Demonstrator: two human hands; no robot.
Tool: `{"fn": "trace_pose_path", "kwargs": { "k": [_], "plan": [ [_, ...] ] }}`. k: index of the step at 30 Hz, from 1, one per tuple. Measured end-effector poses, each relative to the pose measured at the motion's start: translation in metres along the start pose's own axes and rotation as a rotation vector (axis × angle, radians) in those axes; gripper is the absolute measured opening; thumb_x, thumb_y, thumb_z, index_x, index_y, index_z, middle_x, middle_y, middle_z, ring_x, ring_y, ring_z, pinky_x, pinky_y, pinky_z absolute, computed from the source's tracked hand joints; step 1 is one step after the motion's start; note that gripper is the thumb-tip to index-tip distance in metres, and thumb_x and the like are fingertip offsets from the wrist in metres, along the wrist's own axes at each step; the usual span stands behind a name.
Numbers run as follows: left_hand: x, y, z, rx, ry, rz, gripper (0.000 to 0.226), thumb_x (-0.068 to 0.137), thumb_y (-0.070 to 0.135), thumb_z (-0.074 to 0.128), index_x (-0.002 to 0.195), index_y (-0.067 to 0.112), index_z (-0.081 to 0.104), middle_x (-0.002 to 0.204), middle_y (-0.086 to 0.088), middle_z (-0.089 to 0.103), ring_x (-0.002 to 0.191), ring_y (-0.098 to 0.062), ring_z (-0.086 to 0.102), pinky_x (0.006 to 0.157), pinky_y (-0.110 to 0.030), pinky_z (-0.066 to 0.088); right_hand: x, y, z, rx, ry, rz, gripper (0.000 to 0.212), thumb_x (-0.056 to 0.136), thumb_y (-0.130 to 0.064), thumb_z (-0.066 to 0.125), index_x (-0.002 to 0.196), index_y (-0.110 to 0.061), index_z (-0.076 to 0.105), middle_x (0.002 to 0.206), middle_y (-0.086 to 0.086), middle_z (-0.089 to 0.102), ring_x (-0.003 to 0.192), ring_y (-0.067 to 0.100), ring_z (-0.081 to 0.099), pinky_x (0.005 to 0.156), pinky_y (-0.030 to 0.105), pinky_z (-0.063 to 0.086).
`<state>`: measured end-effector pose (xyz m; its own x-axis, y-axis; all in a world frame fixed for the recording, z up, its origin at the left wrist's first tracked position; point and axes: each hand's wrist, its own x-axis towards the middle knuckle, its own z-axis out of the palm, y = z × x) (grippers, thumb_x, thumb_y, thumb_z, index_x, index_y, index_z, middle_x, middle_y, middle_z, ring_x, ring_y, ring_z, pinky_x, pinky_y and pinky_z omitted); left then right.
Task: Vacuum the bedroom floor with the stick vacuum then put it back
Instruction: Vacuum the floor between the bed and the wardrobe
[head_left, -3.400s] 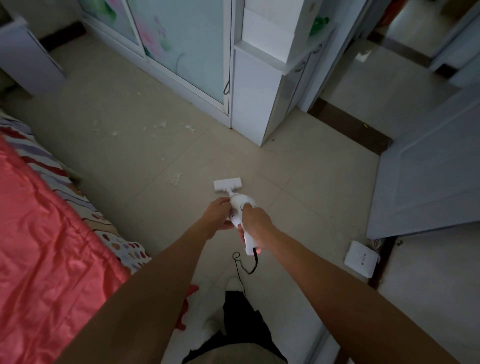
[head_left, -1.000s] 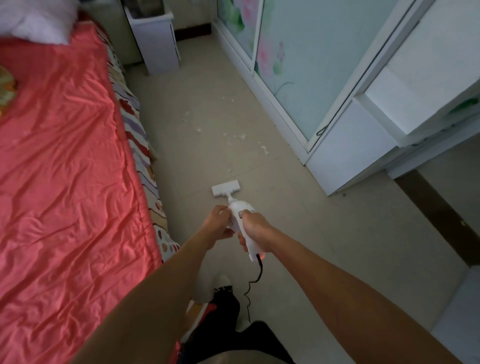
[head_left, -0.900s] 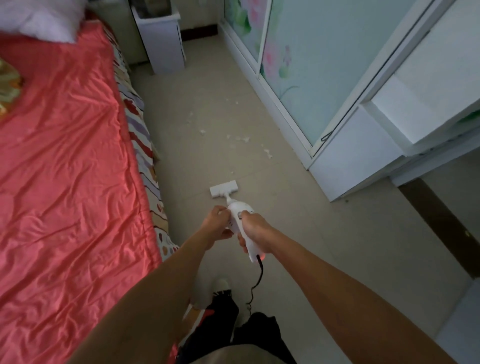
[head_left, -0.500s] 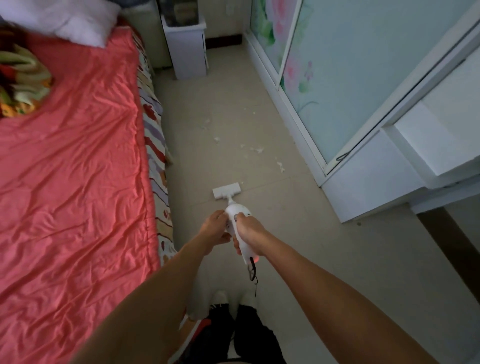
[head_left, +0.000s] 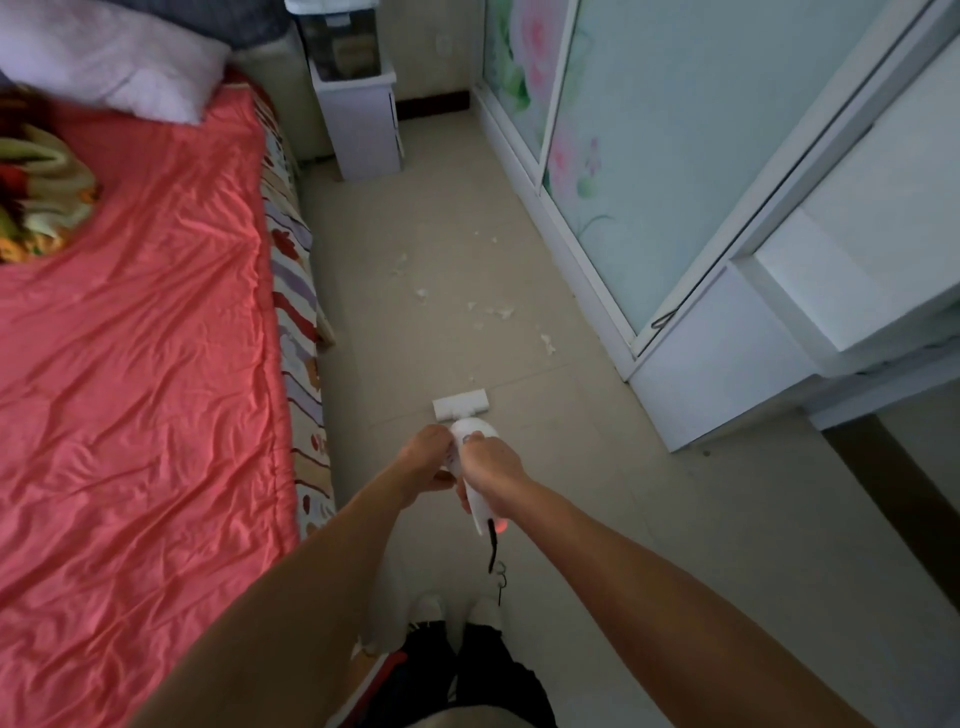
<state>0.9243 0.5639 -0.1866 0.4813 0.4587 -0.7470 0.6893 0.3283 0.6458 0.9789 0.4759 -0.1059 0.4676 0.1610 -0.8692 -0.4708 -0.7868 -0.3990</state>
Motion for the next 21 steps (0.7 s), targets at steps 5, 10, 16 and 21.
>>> {"fn": "trace_pose_path", "kwargs": {
  "k": [5,10,16,21],
  "plan": [
    [-0.007,-0.001,0.026,-0.045,-0.038,-0.002,0.029,0.092,0.024,0.043,0.109,0.013,0.064,0.097,-0.012,0.065,0.083,-0.025,0.065,0.086,-0.049,0.059,0.006,0.011,-0.019,0.012,0.004,0.009,0.039,0.097,-0.027,0.041,0.065,-0.008,0.05,0.062,0.007,0.053,0.055,0.021,0.05,0.069,0.028,0.05],
    [-0.004,-0.008,0.033,-0.04,-0.047,0.008,0.032,0.092,0.03,0.041,0.107,0.013,0.064,0.099,-0.015,0.066,0.084,-0.029,0.066,0.088,-0.056,0.057,0.022,0.021,-0.023,0.037,-0.026,-0.043,0.039,0.098,-0.03,0.036,0.077,-0.002,0.054,0.066,0.011,0.053,0.064,0.026,0.054,0.074,0.04,0.054],
    [0.009,-0.005,0.023,-0.042,-0.06,0.011,0.034,0.095,0.031,0.039,0.113,0.013,0.061,0.107,-0.018,0.067,0.088,-0.03,0.066,0.09,-0.054,0.057,0.028,0.003,-0.024,-0.06,-0.038,0.02,0.045,0.096,-0.031,0.039,0.063,-0.004,0.052,0.056,0.008,0.052,0.054,0.022,0.049,0.063,0.031,0.045],
    [0.027,0.007,0.006,-0.078,-0.053,0.023,0.031,0.097,0.028,0.04,0.115,0.014,0.061,0.099,-0.013,0.066,0.083,-0.027,0.064,0.088,-0.049,0.057,0.041,-0.017,-0.011,-0.027,0.015,-0.011,0.052,0.096,-0.044,0.036,0.078,0.0,0.057,0.057,0.012,0.057,0.047,0.024,0.054,0.051,0.03,0.049]
  ]
}}
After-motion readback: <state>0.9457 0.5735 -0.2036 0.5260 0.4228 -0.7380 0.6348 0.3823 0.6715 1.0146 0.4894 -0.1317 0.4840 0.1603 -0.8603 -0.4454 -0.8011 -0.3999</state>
